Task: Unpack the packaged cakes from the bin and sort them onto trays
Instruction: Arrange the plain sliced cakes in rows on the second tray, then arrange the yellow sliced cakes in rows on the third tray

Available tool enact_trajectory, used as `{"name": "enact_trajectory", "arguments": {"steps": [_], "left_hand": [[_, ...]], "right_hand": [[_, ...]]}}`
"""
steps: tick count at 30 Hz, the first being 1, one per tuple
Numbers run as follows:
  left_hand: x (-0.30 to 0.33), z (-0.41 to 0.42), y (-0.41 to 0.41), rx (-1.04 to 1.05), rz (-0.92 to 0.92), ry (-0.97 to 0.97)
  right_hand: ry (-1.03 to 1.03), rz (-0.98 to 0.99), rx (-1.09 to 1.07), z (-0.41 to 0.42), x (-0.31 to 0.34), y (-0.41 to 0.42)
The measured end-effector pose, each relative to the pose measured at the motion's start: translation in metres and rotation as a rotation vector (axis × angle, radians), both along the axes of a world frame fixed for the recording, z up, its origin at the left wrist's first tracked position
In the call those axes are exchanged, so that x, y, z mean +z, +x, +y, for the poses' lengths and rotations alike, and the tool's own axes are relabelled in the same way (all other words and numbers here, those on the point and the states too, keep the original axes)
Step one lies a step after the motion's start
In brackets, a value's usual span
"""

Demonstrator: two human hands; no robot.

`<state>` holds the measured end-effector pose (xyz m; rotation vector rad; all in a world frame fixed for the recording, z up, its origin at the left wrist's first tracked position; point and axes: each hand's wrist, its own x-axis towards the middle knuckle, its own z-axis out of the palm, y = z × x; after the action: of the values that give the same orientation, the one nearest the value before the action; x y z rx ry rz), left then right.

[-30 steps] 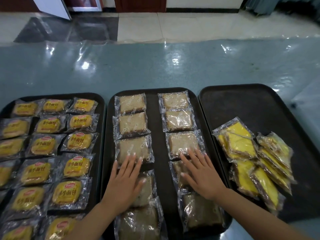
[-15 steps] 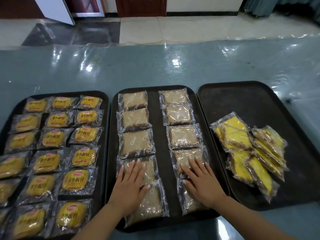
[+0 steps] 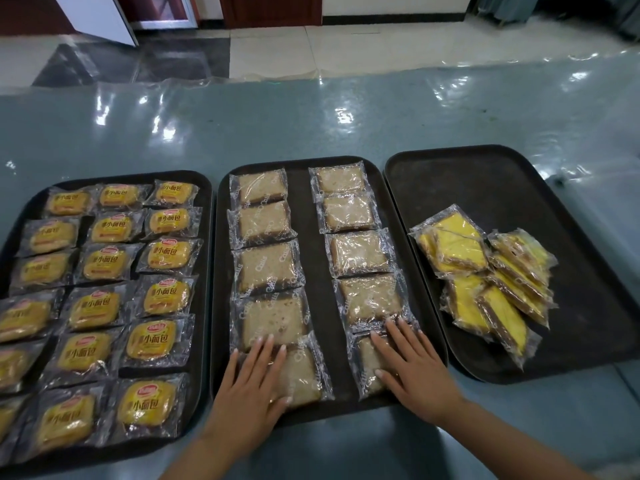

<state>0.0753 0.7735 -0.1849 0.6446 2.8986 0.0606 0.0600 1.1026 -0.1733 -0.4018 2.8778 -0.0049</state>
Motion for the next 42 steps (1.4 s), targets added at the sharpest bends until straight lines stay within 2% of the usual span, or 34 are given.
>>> {"name": "enact_trajectory", "arguments": {"steps": [7,19,24,28,33,39,42], "left_hand": [[0.007,-0.015,-0.001,-0.091,-0.002,-0.032],[0.015,-0.012,-0.004,-0.102,-0.026,-0.082],[0.032,0.000,-0.016,-0.075,0.001,-0.035],[0.055,0.022,-0.033,-0.097,0.009,-0.029],[0.086,0.060,-0.058,-0.152,0.119,-0.003],[0.114,0.117,-0.084,-0.153,0.161,0.060],[0.119,0.153,-0.098,-0.147,0.111,-0.032]], "right_hand": [[0.058,0.023,-0.031,-0.005,-0.002,0.004],[0.086,-0.117,-0.088,-0.008,0.006,0.004],[0.058,-0.026,-0.031,-0.014,0.028,0.007],[0.054,-0.065,-0.136,-0.008,0.045,0.009],[0.042,0.058,-0.134,0.019,0.076,-0.005],[-0.008,0.159,-0.169,0.081,0.085,-0.033],[-0.057,0.130,-0.173,0.119,0.087,-0.047]]}}
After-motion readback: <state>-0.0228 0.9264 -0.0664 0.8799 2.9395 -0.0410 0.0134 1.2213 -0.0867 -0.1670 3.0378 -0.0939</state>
